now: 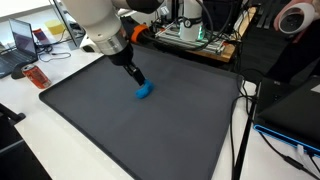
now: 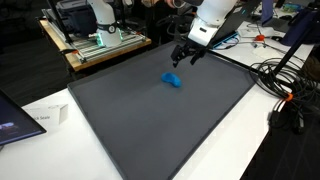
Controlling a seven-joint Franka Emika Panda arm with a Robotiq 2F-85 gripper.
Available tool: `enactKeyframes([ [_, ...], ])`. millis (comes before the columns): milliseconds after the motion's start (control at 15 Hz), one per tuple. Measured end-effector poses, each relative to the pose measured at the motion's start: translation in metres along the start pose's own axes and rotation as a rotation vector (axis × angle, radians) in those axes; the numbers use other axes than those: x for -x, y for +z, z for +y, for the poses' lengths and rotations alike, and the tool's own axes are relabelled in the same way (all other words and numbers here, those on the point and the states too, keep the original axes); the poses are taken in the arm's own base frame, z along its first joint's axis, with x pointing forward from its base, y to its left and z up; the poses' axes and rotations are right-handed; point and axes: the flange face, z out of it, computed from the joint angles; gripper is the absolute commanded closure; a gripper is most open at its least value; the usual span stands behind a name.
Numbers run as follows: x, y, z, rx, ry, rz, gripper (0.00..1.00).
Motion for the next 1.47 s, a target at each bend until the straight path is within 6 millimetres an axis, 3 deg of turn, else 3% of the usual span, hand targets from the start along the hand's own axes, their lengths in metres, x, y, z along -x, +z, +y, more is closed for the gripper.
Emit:
enactKeyframes([
  [600, -0.026, 0.006, 0.045, -0.148, -0.112, 0.009, 0.0],
  [933, -0.036, 0.027, 0.071, -0.214, -0.201, 0.002, 0.0],
  [1467, -0.035, 0.066, 0.097, -0.314, -0.345, 0.03, 0.0],
])
